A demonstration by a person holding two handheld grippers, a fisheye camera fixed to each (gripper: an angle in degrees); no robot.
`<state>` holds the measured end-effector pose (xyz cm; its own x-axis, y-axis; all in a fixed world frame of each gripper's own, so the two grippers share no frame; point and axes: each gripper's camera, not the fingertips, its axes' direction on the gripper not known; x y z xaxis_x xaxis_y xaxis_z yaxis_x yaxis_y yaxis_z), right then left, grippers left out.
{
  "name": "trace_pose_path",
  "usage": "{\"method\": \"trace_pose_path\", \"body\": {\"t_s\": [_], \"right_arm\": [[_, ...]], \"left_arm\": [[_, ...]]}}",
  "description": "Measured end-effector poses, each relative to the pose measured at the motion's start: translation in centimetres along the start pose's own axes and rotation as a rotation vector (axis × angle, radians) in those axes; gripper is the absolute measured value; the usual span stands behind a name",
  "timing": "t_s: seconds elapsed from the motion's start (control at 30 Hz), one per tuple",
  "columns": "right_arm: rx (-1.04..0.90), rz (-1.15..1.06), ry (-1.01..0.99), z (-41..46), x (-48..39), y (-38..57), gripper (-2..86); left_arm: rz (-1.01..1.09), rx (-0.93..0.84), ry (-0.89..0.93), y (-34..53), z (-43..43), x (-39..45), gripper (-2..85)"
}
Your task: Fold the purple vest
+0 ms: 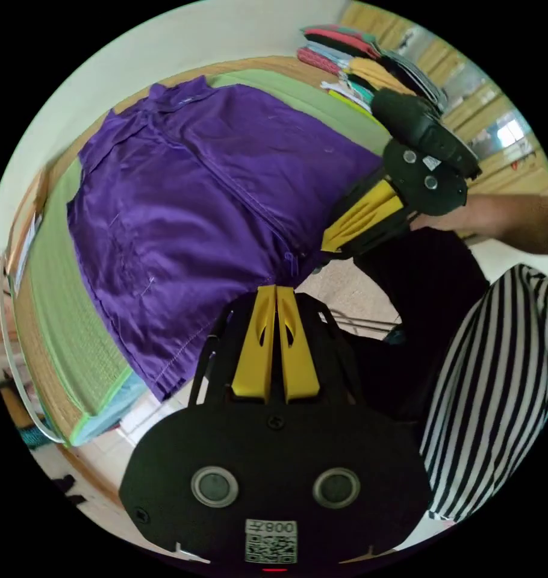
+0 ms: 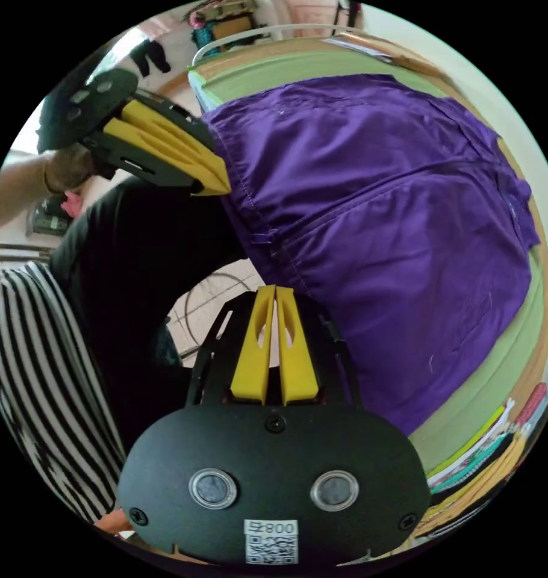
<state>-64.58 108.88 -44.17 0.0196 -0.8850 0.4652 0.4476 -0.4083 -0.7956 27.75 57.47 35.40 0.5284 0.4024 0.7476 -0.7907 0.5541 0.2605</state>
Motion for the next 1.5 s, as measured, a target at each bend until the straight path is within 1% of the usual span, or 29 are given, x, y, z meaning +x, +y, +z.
{"method": "trace_pose_path", "body": {"t_s": [0.07, 0.1, 0.17, 0.2, 0.27, 0.3, 0.37, 0.4, 0.47, 0.53, 0.63, 0.73, 0.83, 0.97, 1.07, 1.5], "right_arm": [[0.11, 0.154, -0.065, -0.9, 2.9, 3.8, 3.2], [0.136, 0.199, -0.079, -1.1, 3.7, 5.0, 4.0], [0.22, 0.416, -0.145, -0.4, 7.8, 10.8, 6.7], [0.246, 0.472, -0.176, 0.0, 8.8, 12.5, 7.3], [0.349, 0.709, -0.279, 2.7, 12.4, 19.4, 8.4], [0.372, 0.766, -0.301, 3.7, 13.1, 21.1, 8.6], [0.484, 0.954, -0.403, 8.1, 14.8, 27.0, 9.5], [0.508, 0.987, -0.435, 9.3, 15.1, 28.1, 9.8], [0.576, 1.08, -0.564, 14.7, 15.7, 31.1, 10.7], [0.619, 1.118, -0.62, 18.1, 15.7, 32.0, 11.0], [0.614, 1.146, -0.652, 23.4, 15.7, 32.0, 11.1], [0.609, 1.149, -0.694, 28.3, 16.1, 31.2, 10.7], [0.606, 1.14, -0.731, 32.6, 16.5, 30.6, 8.1], [0.704, 1.118, -0.795, 37.0, 16.2, 31.1, 3.0], [0.755, 1.075, -0.845, 39.5, 15.7, 31.2, 2.0], [0.86, 0.858, -0.871, 44.1, 11.3, 31.2, 1.0]], "left_arm": [[-0.195, 0.077, 0.066, 4.4, -2.4, -5.5, 2.7], [-0.255, 0.096, 0.09, 5.9, -2.9, -7.2, 3.3], [-0.505, 0.141, 0.202, 12.2, -3.2, -14.3, 5.9], [-0.571, 0.155, 0.237, 13.9, -3.0, -16.1, 6.6], [-0.799, 0.256, 0.394, 20.9, -1.8, -22.1, 9.0], [-0.851, 0.283, 0.43, 22.5, -1.3, -23.3, 9.6], [-1.013, 0.392, 0.596, 27.9, 1.3, -26.9, 12.2], [-1.047, 0.41, 0.637, 29.0, 2.1, -27.5, 12.6], [-1.137, 0.497, 0.795, 32.2, 5.1, -29.1, 13.8], [-1.165, 0.531, 0.851, 33.5, 6.8, -29.8, 14.1], [-1.166, 0.535, 0.917, 34.6, 8.9, -30.8, 14.2], [-1.151, 0.488, 0.907, 35.2, 10.0, -32.1, 13.0], [-1.15, 0.527, 0.901, 36.4, 10.1, -33.3, 8.5], [-1.108, 0.537, 0.884, 38.0, 9.4, -34.4, 3.5], [-1.085, 0.572, 0.907, 39.5, 9.0, -34.8, 2.7], [-0.927, 0.656, 0.974, 46.7, 5.7, -31.8, 2.1]]}}
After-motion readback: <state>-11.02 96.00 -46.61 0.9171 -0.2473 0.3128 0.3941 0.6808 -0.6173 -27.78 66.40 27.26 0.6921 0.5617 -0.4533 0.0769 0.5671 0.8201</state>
